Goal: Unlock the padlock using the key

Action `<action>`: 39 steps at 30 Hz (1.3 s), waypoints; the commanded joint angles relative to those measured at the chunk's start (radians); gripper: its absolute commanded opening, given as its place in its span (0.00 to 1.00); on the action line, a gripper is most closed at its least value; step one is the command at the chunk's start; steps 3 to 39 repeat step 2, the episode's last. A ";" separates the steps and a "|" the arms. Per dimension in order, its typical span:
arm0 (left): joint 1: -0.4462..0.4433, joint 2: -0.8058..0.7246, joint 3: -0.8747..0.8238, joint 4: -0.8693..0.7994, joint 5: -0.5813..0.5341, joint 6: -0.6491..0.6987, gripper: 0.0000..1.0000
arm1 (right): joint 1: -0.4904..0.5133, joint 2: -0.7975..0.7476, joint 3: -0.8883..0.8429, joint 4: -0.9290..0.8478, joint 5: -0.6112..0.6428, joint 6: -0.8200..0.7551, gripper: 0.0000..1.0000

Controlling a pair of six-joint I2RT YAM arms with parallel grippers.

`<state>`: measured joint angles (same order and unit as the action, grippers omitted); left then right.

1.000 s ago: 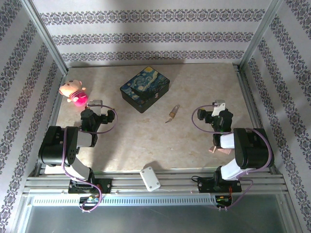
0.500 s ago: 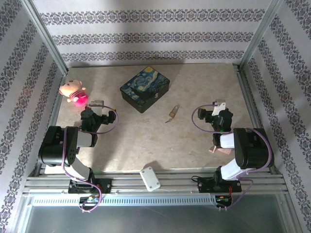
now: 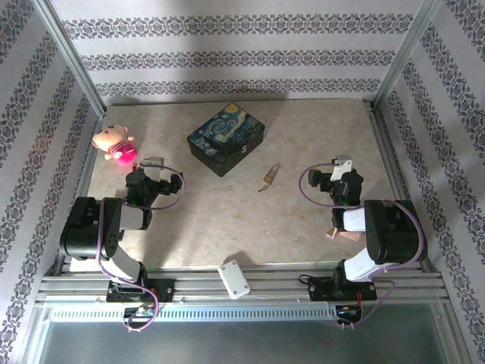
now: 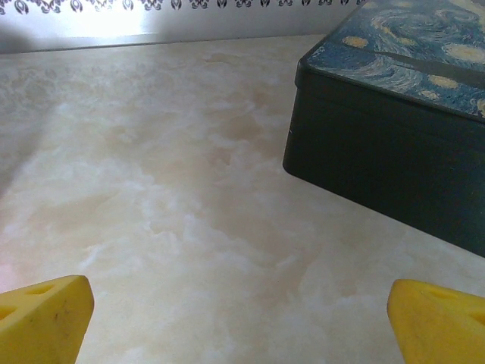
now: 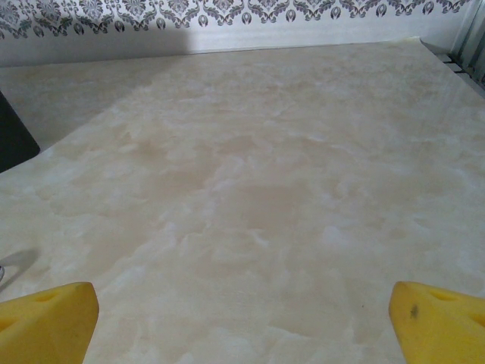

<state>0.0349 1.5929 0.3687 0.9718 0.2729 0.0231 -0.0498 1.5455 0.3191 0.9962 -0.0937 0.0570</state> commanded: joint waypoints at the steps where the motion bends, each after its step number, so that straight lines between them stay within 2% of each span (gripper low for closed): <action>1: 0.011 0.000 -0.007 0.026 -0.029 -0.002 0.99 | 0.010 -0.008 0.018 0.018 0.015 0.017 0.98; 39: 0.011 -0.001 -0.006 0.024 -0.045 -0.007 0.99 | 0.010 -0.008 0.018 0.015 0.017 0.015 0.98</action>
